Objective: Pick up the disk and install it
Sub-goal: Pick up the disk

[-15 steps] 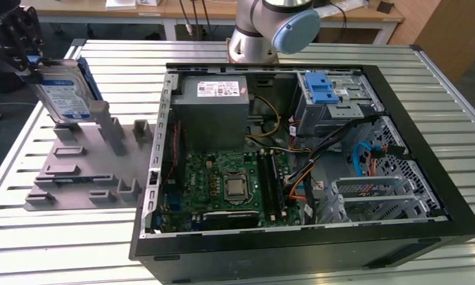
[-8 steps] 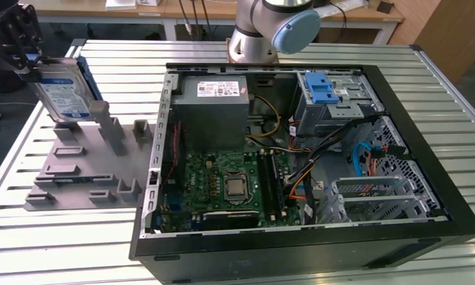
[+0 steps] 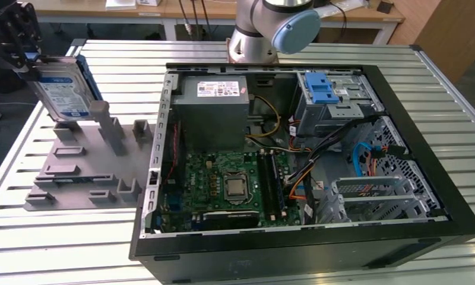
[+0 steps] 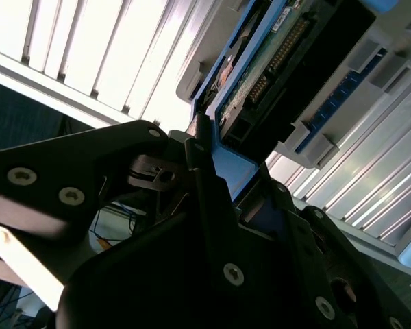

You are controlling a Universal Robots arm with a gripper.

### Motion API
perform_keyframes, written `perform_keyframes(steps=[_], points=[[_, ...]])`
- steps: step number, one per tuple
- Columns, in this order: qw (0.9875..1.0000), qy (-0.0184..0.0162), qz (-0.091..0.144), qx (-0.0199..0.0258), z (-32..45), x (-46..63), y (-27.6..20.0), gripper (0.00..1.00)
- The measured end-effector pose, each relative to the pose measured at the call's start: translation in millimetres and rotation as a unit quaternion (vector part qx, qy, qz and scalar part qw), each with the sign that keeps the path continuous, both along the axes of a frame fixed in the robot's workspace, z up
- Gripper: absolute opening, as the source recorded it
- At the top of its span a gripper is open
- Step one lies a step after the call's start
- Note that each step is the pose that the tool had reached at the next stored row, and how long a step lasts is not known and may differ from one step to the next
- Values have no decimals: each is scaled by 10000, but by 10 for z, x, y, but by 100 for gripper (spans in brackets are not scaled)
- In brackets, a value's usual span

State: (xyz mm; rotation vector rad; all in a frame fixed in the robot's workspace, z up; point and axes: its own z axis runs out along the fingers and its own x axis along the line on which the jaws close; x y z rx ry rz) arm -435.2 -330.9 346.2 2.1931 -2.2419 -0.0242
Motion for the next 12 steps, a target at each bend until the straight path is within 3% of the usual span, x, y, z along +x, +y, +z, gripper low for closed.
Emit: perform_keyframes(steps=[12], points=[[10000, -1, 0, 0, 88, 0, 0, 36]])
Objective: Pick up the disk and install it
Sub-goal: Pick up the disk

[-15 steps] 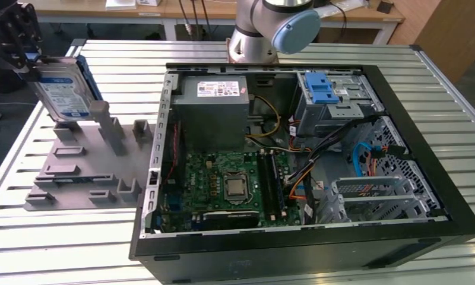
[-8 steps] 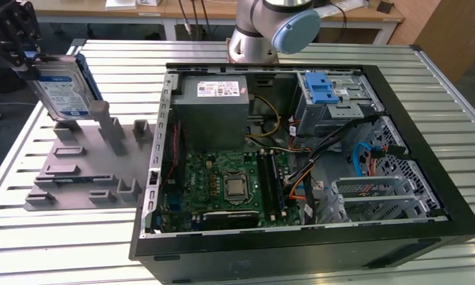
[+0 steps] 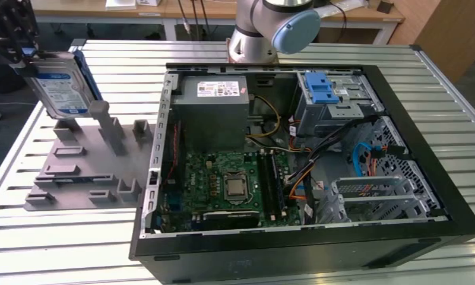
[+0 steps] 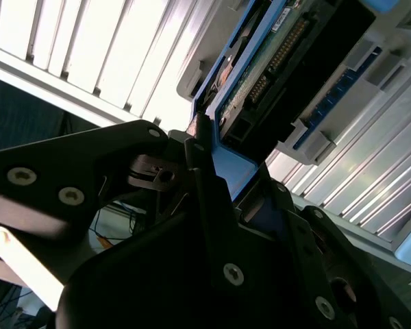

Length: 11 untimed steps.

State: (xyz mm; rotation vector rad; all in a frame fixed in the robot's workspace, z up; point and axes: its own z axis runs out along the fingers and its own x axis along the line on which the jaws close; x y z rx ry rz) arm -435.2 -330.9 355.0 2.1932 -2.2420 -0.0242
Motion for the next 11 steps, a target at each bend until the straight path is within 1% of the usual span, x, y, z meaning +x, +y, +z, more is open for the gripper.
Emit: perform_keyframes(steps=[11], points=[[10000, 0, 0, 0, 61, 0, 0, 36]])
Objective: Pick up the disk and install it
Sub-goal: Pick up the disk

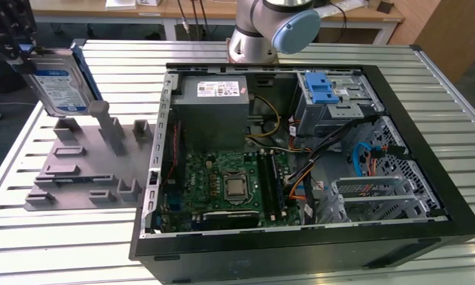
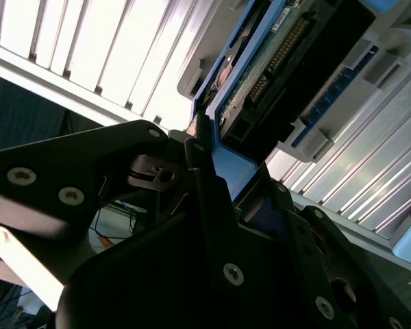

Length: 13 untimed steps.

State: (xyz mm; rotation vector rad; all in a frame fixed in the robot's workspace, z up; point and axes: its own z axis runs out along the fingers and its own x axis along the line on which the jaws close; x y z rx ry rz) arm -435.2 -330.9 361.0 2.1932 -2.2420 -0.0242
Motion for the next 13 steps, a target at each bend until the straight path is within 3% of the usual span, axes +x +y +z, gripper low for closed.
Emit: perform_keyframes(steps=[13], points=[[10000, 0, 0, 0, 82, 0, 0, 36]])
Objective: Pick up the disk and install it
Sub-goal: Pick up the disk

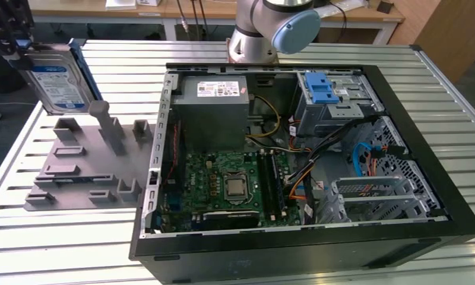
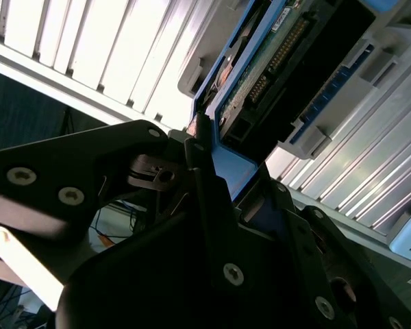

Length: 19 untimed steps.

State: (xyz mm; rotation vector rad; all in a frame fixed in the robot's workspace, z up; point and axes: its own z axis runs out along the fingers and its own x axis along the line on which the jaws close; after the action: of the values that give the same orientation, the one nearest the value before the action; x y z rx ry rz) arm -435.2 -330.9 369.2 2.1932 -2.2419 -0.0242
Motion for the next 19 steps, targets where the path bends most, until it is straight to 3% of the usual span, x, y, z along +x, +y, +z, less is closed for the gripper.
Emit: perform_keyframes(steps=[19], points=[[10000, 0, 0, 0, 145, 0, 0, 36]])
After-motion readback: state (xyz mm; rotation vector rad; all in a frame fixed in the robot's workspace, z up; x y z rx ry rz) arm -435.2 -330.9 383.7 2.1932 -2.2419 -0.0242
